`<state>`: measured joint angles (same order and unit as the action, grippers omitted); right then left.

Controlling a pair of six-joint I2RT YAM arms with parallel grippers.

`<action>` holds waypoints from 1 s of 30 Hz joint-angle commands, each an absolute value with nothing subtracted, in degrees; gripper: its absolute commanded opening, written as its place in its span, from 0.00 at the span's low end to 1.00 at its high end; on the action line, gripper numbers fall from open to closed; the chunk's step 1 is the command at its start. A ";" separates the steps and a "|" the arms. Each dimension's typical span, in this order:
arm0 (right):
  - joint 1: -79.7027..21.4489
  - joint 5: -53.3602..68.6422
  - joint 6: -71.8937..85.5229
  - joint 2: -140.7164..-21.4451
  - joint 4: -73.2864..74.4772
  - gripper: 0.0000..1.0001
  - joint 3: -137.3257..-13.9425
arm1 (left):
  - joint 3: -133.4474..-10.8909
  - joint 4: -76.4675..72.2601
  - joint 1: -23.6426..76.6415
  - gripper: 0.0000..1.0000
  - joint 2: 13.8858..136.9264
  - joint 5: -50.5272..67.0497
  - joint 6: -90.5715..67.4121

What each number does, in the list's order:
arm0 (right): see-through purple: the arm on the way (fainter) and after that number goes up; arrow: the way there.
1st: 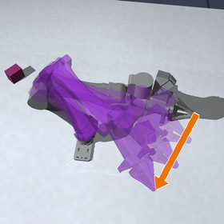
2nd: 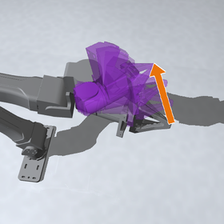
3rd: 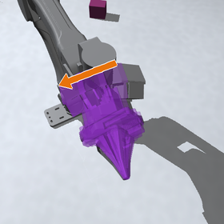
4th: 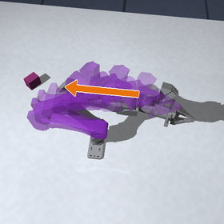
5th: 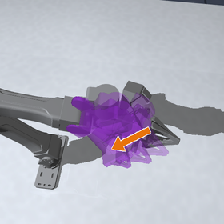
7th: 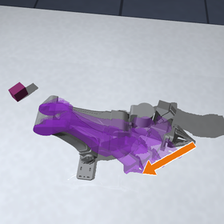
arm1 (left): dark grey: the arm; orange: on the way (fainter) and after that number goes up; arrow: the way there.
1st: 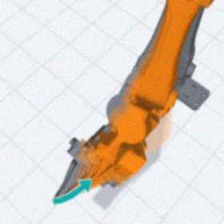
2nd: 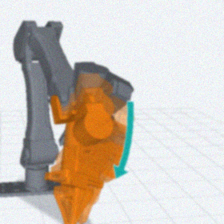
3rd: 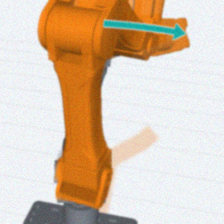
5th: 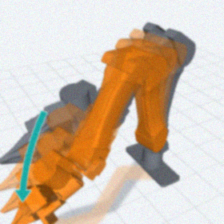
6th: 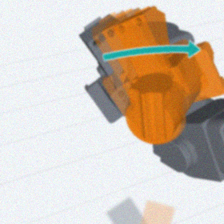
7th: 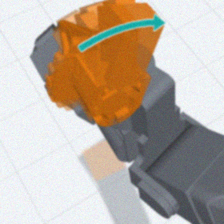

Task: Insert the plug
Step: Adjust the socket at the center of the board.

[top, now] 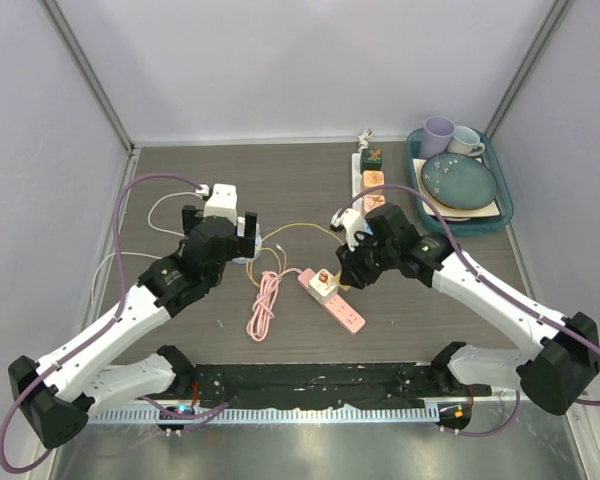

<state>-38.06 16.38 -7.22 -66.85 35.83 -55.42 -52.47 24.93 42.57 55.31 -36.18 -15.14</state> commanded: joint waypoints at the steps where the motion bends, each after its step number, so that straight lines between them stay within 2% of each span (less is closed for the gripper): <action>1: -38.41 21.43 -12.20 -68.90 42.18 0.01 -57.57 | -51.86 20.75 42.19 1.00 53.53 -42.61 -10.46; 5: -40.51 24.16 -19.04 -68.64 43.15 0.01 -55.91 | -51.15 20.04 42.19 1.00 53.09 -45.43 -8.97; 7: -42.61 24.35 -22.66 -68.99 43.07 0.09 -55.37 | -50.71 19.43 42.19 1.00 52.91 -46.14 -8.35; 10: -43.77 26.01 -27.59 -70.92 43.16 0.13 -55.19 | -50.19 18.99 42.19 1.00 53.08 -46.41 -7.47; 16: -43.86 22.95 -31.29 -76.36 42.89 0.10 -55.72 | -50.01 19.25 42.19 1.00 53.17 -45.62 -7.29; 30: -44.74 17.75 -33.13 -80.15 39.29 0.07 -54.05 | -49.92 19.16 42.19 1.00 53.09 -45.18 -7.29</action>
